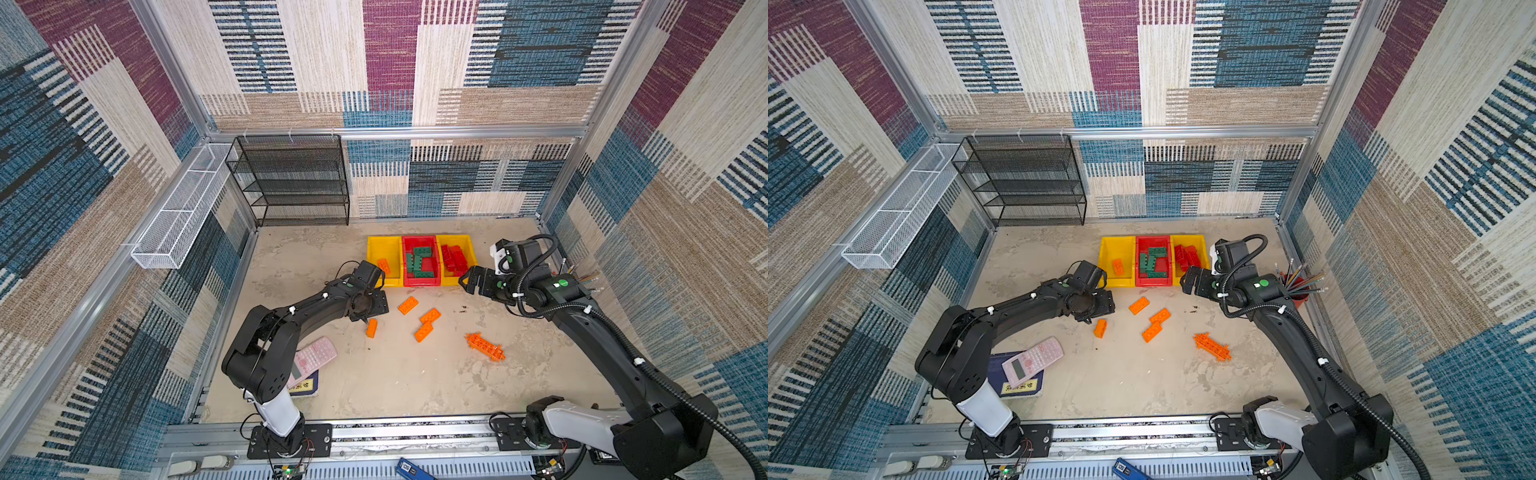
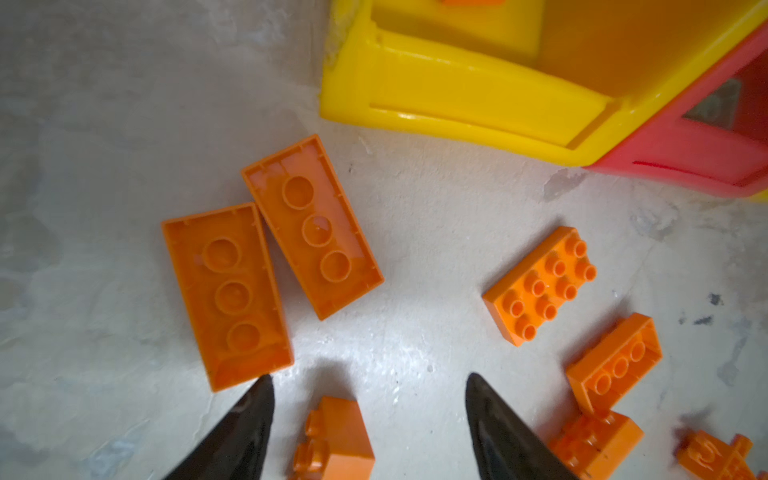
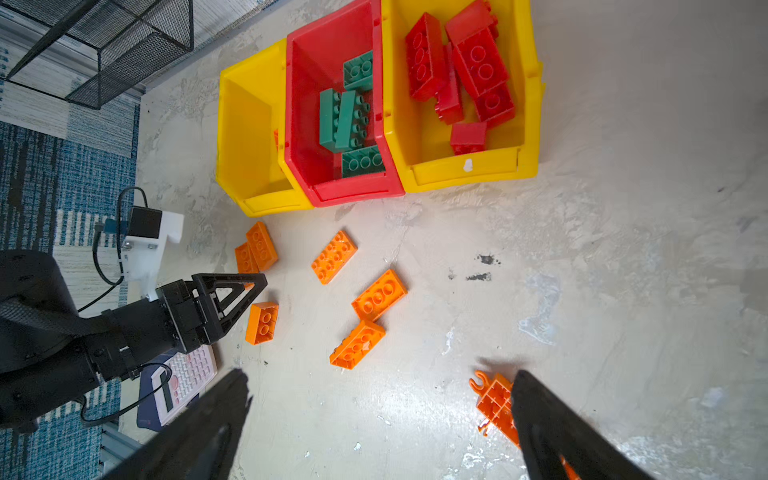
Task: Sort the legos into containers by color
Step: 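Move the left gripper back over the orange bricks beside the bins, then lower the left gripper and grasp an upright orange brick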
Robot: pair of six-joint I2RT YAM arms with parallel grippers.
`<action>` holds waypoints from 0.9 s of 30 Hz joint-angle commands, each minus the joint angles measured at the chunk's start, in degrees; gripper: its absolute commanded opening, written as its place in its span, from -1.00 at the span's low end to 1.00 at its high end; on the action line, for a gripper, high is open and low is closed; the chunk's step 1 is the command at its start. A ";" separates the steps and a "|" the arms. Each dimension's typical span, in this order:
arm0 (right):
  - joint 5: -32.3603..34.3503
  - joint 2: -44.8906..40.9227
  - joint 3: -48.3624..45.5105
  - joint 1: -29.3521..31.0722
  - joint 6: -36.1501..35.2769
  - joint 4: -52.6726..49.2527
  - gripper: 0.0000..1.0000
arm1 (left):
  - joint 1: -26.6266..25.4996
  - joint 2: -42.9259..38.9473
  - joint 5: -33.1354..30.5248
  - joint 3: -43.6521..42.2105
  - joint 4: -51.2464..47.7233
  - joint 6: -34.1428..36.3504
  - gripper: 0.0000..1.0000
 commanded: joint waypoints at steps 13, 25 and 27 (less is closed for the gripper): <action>-1.93 2.30 0.87 0.06 -1.86 1.54 0.99 | -3.62 -8.64 -0.97 -7.06 -4.06 11.31 0.43; -7.33 1.11 -1.69 0.63 -0.08 3.66 0.99 | -6.92 -5.90 -3.39 -8.11 -2.52 9.98 0.38; -8.06 0.69 -2.53 1.09 0.78 4.31 0.99 | -6.92 -5.15 -3.45 -7.96 -2.24 10.34 0.36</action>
